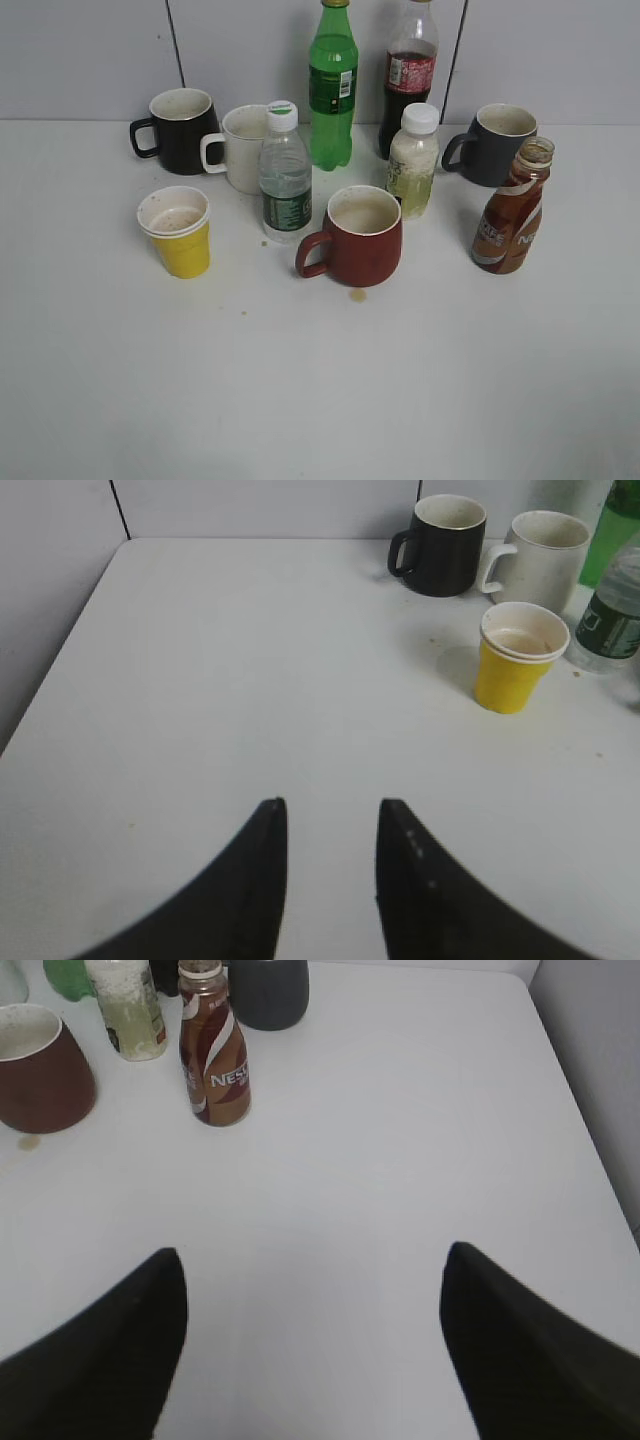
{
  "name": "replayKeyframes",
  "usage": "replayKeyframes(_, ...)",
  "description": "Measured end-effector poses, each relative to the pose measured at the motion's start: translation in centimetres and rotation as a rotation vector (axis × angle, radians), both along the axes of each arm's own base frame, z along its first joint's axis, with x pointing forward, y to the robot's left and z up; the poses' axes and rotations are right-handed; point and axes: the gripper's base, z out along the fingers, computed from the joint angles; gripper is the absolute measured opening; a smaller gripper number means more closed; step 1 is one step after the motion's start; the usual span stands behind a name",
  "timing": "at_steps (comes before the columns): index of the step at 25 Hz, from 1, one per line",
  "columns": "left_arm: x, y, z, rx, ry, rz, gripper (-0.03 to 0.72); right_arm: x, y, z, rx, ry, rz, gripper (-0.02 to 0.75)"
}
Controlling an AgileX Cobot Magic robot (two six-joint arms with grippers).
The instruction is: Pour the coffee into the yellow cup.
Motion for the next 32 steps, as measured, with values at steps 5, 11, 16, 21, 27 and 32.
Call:
replayKeyframes(5, 0.00, 0.00, 0.00, 0.000, 0.000, 0.000, 0.238, 0.00, 0.00, 0.00, 0.000, 0.000, 0.000, 0.590)
replayKeyframes(11, 0.00, 0.00, 0.00, 0.000, 0.000, 0.000, 0.238, 0.00, 0.00, 0.00, 0.001, 0.000, 0.000, 0.590)
replayKeyframes(16, 0.00, 0.00, 0.00, 0.000, 0.000, 0.000, 0.239, 0.00, 0.00, 0.00, 0.001, 0.000, 0.000, 0.590)
replayKeyframes(21, 0.00, 0.00, 0.00, 0.000, 0.000, 0.000, 0.239, 0.00, 0.00, 0.00, 0.001, 0.000, 0.000, 0.590)
replayKeyframes(27, 0.00, 0.00, 0.00, 0.000, 0.000, 0.000, 0.239, 0.00, 0.00, 0.00, 0.000, 0.000, 0.000, 0.590)
replayKeyframes(32, 0.00, 0.00, 0.00, 0.000, 0.000, 0.000, 0.239, 0.00, 0.00, 0.00, 0.000, 0.000, 0.000, 0.590)
